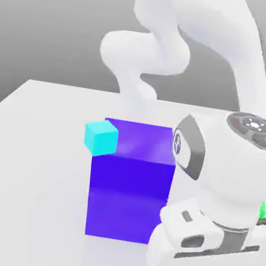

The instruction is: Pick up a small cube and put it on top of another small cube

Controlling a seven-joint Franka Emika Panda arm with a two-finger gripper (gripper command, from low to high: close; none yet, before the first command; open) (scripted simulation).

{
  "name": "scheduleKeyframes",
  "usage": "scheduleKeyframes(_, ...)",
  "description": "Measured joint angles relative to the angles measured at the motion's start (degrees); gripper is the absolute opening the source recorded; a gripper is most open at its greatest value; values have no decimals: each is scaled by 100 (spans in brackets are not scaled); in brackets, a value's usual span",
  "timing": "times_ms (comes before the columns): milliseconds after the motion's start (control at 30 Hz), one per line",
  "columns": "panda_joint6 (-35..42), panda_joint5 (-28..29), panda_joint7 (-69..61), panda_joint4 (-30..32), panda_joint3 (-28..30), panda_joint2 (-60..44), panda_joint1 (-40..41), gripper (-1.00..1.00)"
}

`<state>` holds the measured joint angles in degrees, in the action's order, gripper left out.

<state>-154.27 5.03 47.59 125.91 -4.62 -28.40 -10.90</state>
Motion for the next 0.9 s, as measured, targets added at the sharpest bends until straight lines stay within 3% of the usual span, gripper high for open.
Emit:
scheduleKeyframes(33, -156, 26, 20, -45, 33, -207, -28, 0)
scheduleKeyframes(67, -249, 43, 33, -72, 51, -330, -43, -100)
scheduleKeyframes(267, -297, 50, 38, -85, 59, -391, -51, -100)
scheduleKeyframes(433, 297, -71, -51, 95, -53, 381, 23, -100)
scheduleKeyframes(733, 298, -436, -292, 1833, -1573, 2121, -1104, -100)
scheduleKeyframes(900, 66, -440, -285, 2664, -2088, 2732, -2409, -100)
